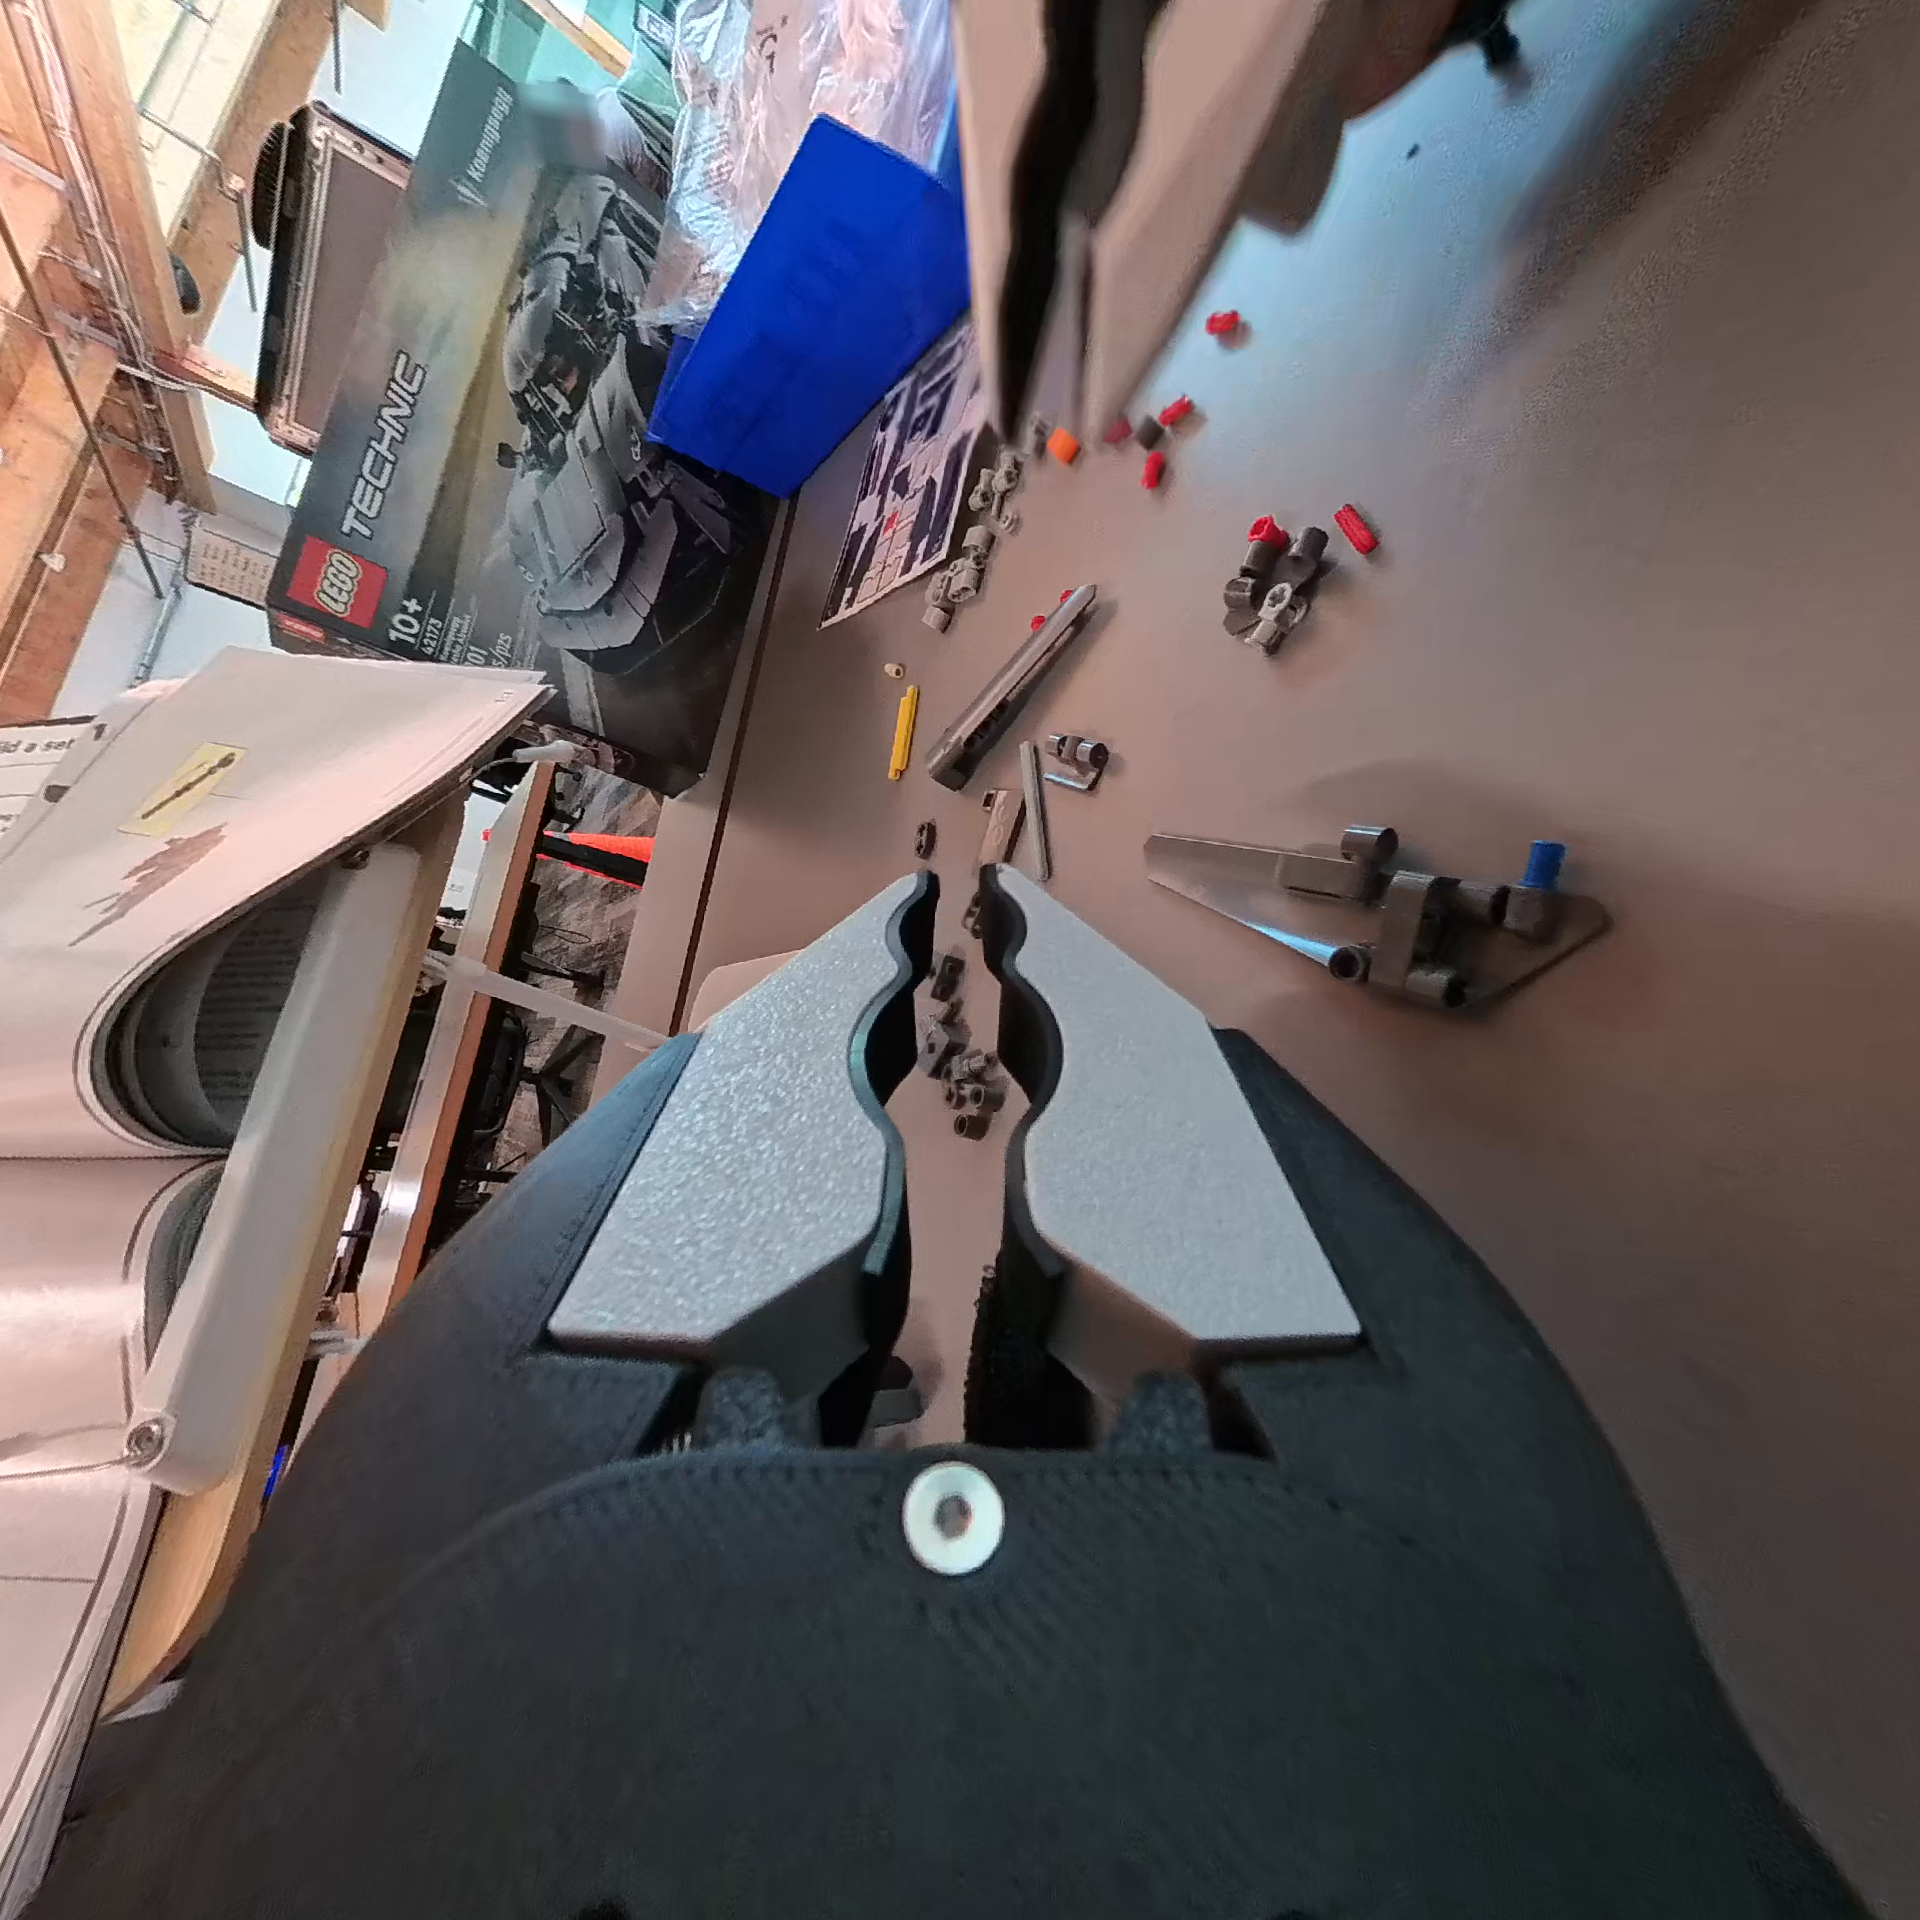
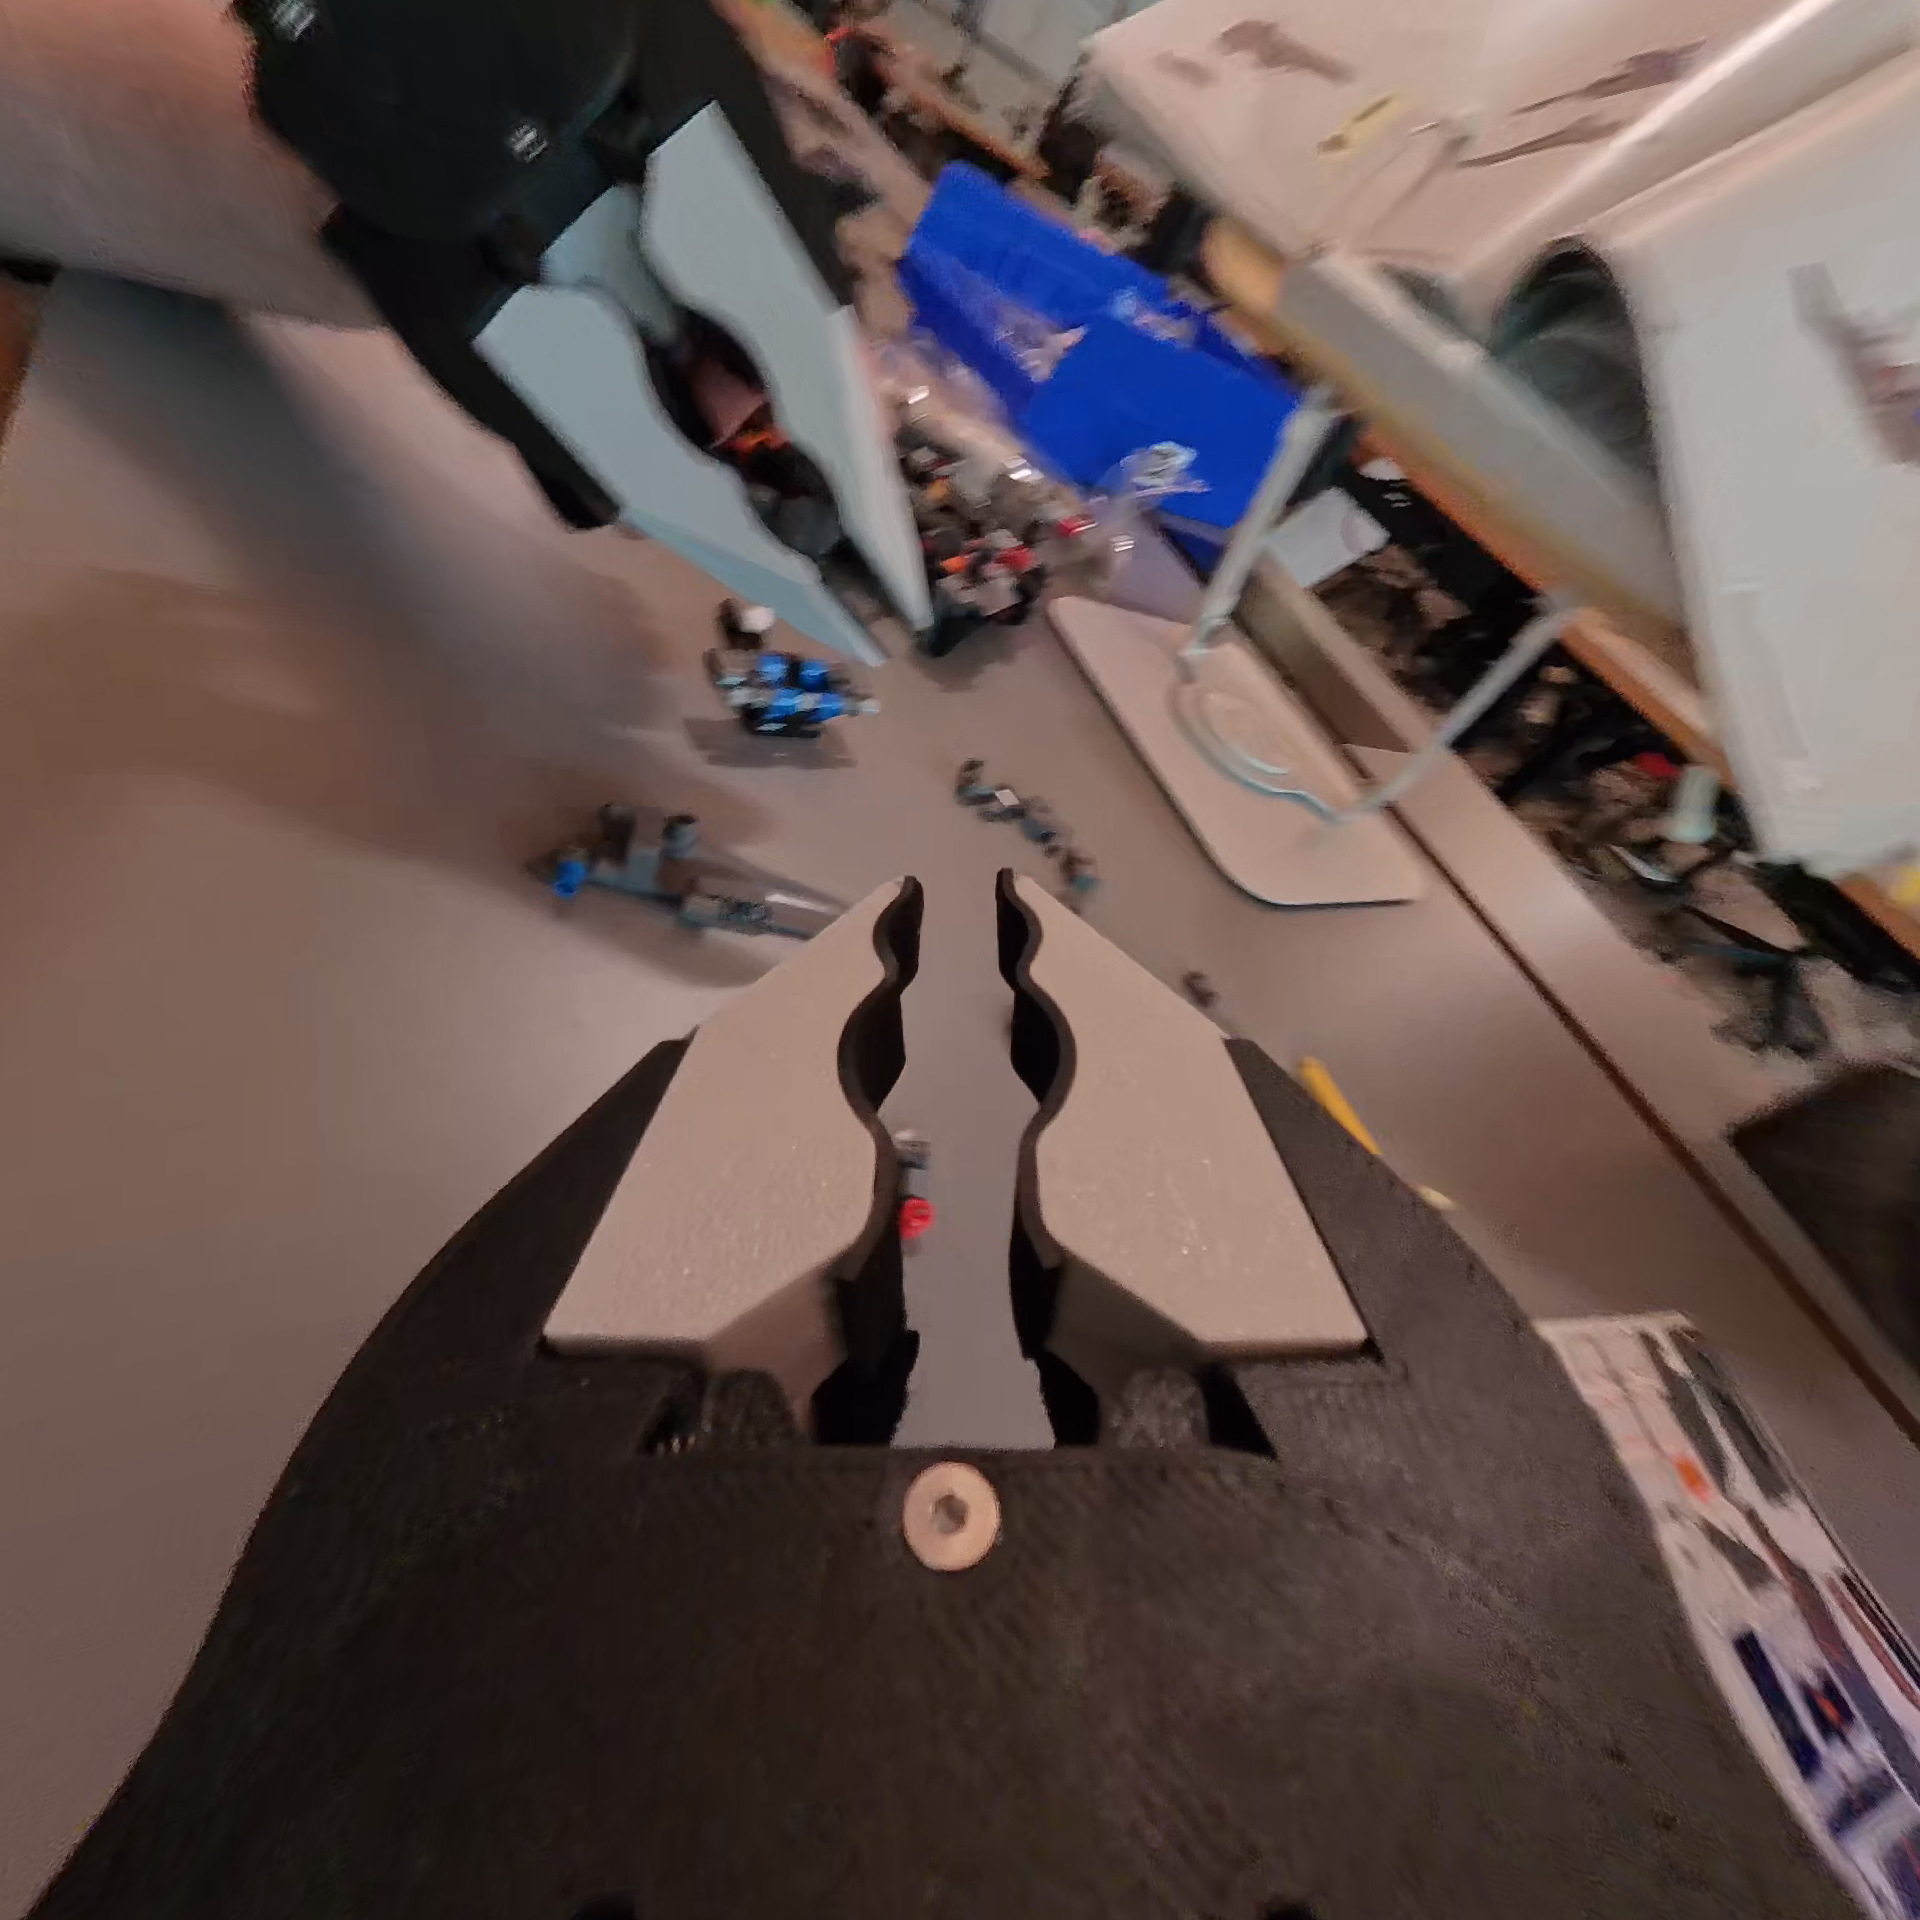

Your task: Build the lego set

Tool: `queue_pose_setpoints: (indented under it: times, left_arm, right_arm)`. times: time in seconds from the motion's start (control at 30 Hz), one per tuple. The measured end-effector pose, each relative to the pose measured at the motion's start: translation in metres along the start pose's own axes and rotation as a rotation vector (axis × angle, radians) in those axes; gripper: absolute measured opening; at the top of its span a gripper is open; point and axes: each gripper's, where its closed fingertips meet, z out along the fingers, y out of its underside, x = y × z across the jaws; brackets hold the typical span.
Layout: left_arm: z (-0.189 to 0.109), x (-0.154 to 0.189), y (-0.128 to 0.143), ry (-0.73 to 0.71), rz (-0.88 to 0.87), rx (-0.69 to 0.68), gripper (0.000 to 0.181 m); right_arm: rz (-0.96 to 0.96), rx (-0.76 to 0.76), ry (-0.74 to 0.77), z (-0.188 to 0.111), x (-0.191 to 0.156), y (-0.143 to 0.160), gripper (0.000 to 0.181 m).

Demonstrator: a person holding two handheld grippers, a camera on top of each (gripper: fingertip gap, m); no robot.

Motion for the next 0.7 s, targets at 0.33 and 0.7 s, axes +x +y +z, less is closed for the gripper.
queue_pose_setpoints:
  times: [0.33, 0.7]
  left_arm:
    - [-0.003, -0.003, 0.000, -0.011, 0.004, 0.000, 0.005]
    - [0.005, 0.000, 0.000, -0.016, 0.020, -0.023, 0.005]
  right_arm:
    - [0.110, -0.219, 0.481, -0.169, 0.110, 0.027, 0.016]
    - [0.492, -0.590, 0.411, -0.218, 0.135, 0.141, 0.018]
